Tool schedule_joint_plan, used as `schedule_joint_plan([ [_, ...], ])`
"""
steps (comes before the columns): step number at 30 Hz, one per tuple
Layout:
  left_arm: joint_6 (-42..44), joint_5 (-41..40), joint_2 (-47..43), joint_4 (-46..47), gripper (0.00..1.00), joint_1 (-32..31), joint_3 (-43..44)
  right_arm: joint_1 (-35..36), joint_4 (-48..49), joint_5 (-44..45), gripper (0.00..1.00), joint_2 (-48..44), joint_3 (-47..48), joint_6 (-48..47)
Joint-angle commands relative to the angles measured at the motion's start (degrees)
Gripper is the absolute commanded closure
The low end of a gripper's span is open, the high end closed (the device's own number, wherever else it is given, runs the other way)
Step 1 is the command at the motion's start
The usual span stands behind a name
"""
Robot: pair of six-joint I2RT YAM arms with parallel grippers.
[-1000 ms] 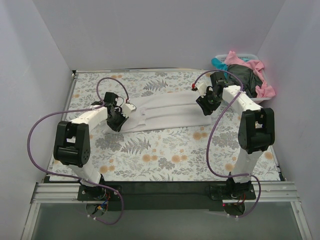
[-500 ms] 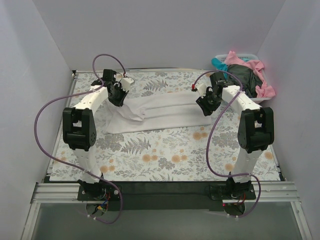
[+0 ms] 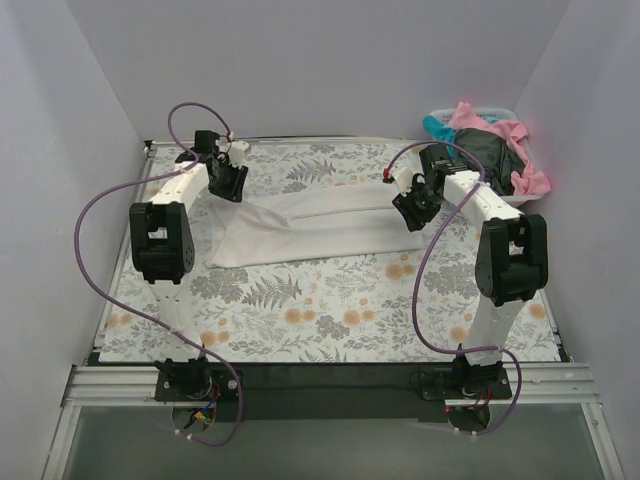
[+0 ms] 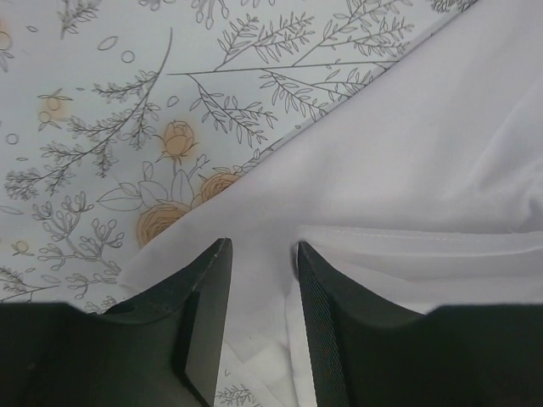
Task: Fold and stack the t-shirts
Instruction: Fold the tshirt
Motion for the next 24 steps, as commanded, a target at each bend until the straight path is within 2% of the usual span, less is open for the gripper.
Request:
schedule_joint_plan([
  [1, -4.7, 0.6, -8.6, 3.9, 0.64, 0.4, -0.1, -0.2, -0.6, -1.5, 0.59, 0.9, 0.5, 0.0],
  [3, -5.3, 2.8, -12.3, 3.2, 0.65, 0.3, -2.6, -0.1, -0.7, -1.9, 0.66, 1.3, 1.0, 0.2],
  [8, -6.5, 3.0, -19.4, 2.8, 0.66, 0.2, -11.8, 0.2, -0.7, -2.6, 0.69, 2.1, 1.5, 0.6],
  [13, -7.0, 10.7, -23.2, 1.5, 0.70, -2.0, -19.3, 1.0, -0.7, -3.7, 0.76, 4.0, 1.9, 1.4],
  [18, -13.0, 11.7, -20.6, 5.6, 0.71, -7.2, -20.1, 1.3, -0.5, -4.0, 0.76, 6.6, 3.7, 1.9],
  [24, -17.4, 8.2, -9.4, 9.2, 0.71, -8.7, -14.9, 1.7, -0.4, -4.0, 0.77, 11.9, 6.2, 2.8],
])
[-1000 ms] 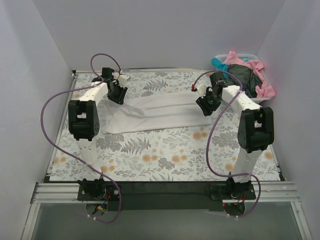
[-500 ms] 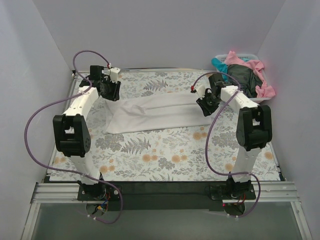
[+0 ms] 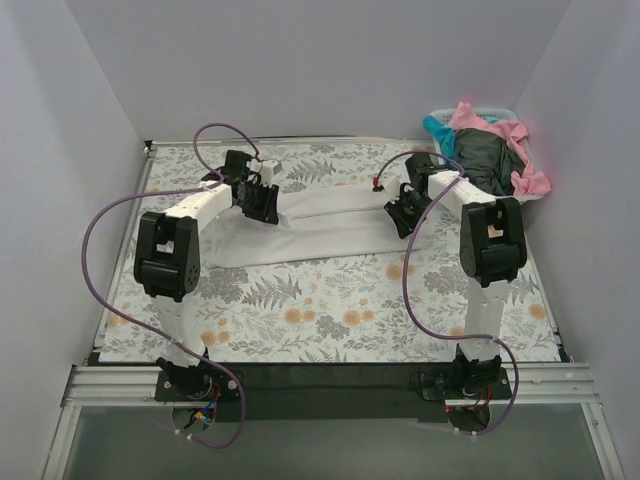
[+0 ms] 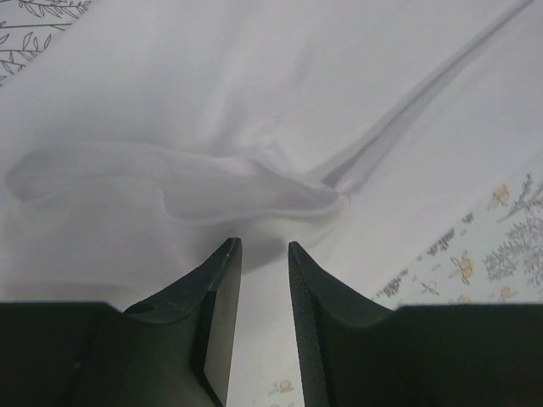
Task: Fold and stack the t-shirts
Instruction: Fold the tshirt
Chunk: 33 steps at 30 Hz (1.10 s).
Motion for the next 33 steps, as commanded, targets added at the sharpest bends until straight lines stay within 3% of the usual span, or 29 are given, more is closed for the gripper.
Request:
schedule_joint_plan([
  [1, -3.9, -1.2, 5.1, 3.2, 0.71, 0.5, 4.0, 0.6, -0.4, -0.9, 0.78, 2.4, 2.2, 1.0],
  [8, -4.5, 0.1, 11.3, 2.4, 0.65, 0.5, 10.6, 1.4, -0.6, -0.7, 0.80, 1.6, -3.4, 0.5],
  [16, -6.0, 0.9, -4.0, -4.6, 0.58, 5.8, 8.2, 7.8, -3.9, -5.2, 0.81, -8.4, -16.8, 0.2],
  [20, -4.4, -0.7, -9.2, -10.8, 0.58, 8.3, 5.3, 15.9, -9.3, -18.1, 0.83, -15.6, -23.5, -1.9],
  [23, -5.5, -0.8, -13.0, -11.4, 0.56, 8.3, -1.2, 16.8, -11.9, -22.6, 0.78, -19.7, -20.9, -2.4],
  [25, -8.3, -5.8, -15.1, -9.8, 0.56, 7.2, -4.1, 14.2, -13.7, -22.1, 0.77, -20.0, -15.5, -3.1],
  [33, -15.6, -14.1, -8.6, -7.0, 0.71, 6.4, -6.9, 5.0, -8.7, -10.1, 0.79, -9.3, -3.6, -1.1],
])
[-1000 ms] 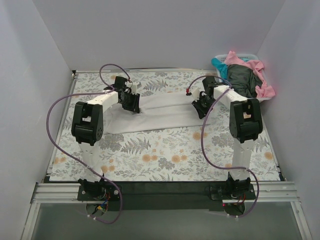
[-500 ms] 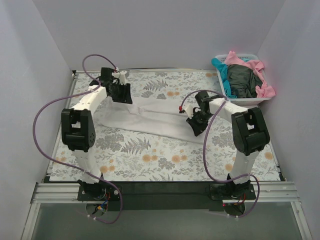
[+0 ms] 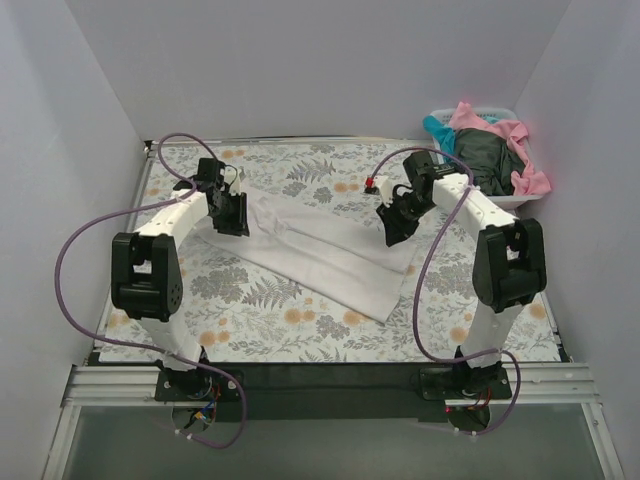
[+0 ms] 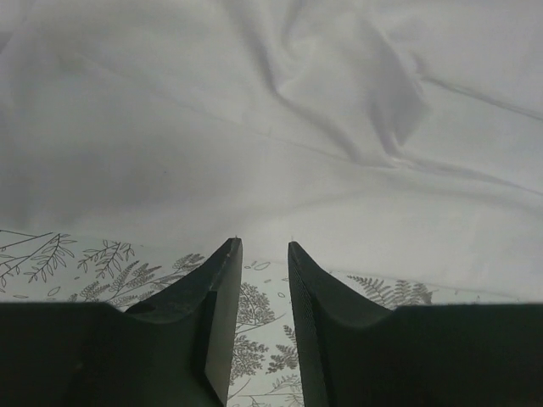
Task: Fold and stack the t-shirts
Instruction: Fold the tshirt
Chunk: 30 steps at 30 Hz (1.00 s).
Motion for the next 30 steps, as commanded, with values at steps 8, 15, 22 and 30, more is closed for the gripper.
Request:
schedule_joint_plan([
  [8, -4.9, -9.6, 10.3, 1.9, 0.77, 0.5, 2.7, -0.6, 5.6, 10.4, 0.87, 13.1, 2.1, 2.7],
  [15, -0.3, -7.4, 23.4, 3.4, 0.78, -0.3, 14.0, 3.1, 6.4, 5.8, 0.92, 6.6, -13.5, 3.5],
  [22, 5.8, -4.0, 41.2, -0.1, 0.67, -5.8, 48.6, 16.7, 3.8, -9.1, 0.87, -0.7, -17.5, 5.1],
  [30, 6.3, -0.4, 30.0, 1.6, 0.60, -5.8, 43.0, 14.1, 3.1, -7.4, 0.82, -2.8, -10.4, 4.2],
])
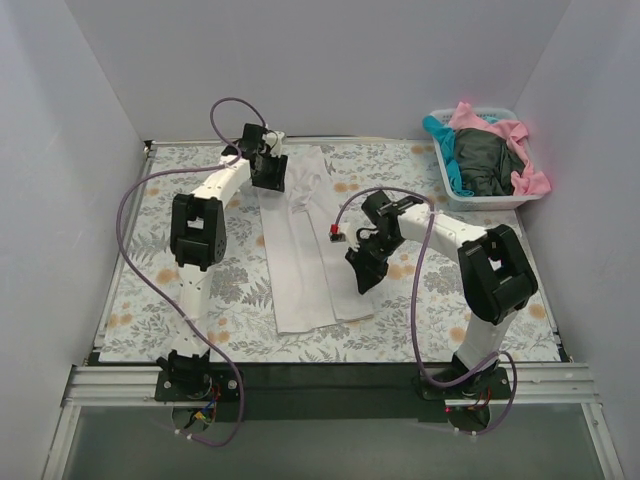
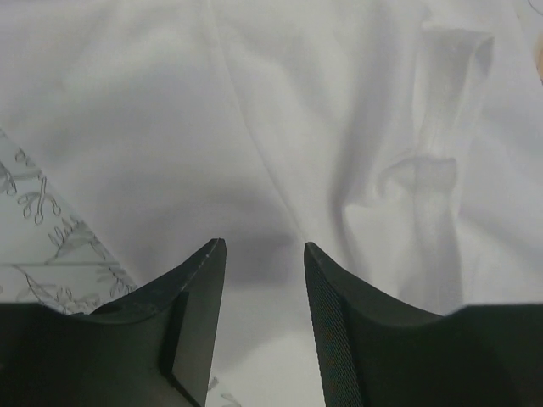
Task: Fold and stack the t-shirts
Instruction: Fold the tshirt
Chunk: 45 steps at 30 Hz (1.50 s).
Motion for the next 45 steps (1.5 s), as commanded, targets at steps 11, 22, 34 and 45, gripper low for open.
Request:
schedule_joint_plan([
  [11, -4.6, 6.7, -24.3, 5.4, 0.69, -1.6, -33.3, -1.3, 5.1, 4.4, 0.84, 8.4, 6.9, 2.4],
  [22, -4.2, 4.3, -11.1, 6.3, 0.74, -2.0, -22.8, -0.3, 11.9, 2.7, 0.87, 14.8, 6.4, 8.2],
  [34, -1.7, 8.1, -13.8, 4.1, 0.62, -1.2, -15.9, -1.6, 10.1, 6.6, 0.67, 9.9, 13.2, 8.0],
  [45, 21.1, 27.8, -62.3, 8.1, 0.45, 1.9, -59.3, 4.1, 12.4, 9.9, 0.64, -18.7, -7.4, -4.4],
])
